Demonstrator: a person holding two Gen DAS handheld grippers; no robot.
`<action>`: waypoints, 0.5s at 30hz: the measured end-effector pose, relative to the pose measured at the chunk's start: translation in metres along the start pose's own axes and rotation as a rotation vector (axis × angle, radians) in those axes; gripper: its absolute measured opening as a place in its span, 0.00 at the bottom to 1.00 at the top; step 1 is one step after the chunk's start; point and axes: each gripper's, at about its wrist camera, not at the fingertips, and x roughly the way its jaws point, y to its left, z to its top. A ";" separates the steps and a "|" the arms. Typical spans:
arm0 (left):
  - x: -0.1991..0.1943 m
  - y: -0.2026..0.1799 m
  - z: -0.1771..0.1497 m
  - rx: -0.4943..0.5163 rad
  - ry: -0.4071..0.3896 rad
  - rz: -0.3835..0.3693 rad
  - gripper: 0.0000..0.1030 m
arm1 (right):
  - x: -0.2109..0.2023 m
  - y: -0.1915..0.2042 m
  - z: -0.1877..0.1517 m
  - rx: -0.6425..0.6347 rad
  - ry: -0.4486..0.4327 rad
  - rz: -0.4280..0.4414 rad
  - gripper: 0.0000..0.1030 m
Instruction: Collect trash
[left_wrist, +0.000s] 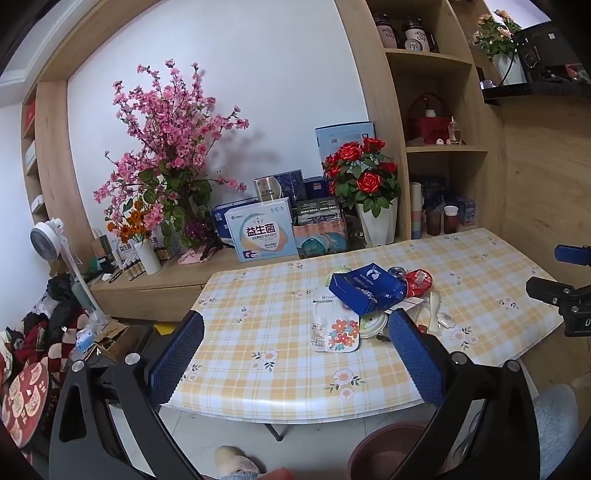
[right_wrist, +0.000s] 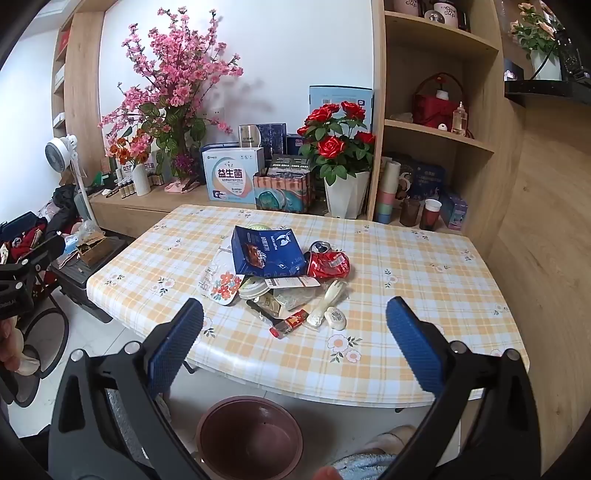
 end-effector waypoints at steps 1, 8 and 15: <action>0.000 0.000 0.000 0.000 0.001 0.000 0.95 | 0.000 0.000 0.000 0.002 0.002 0.002 0.95; 0.001 -0.001 0.000 -0.001 0.002 0.003 0.95 | -0.001 0.000 0.002 0.001 0.002 0.002 0.95; 0.001 0.000 0.000 -0.004 0.001 -0.002 0.95 | -0.001 0.000 0.002 0.003 -0.003 0.003 0.95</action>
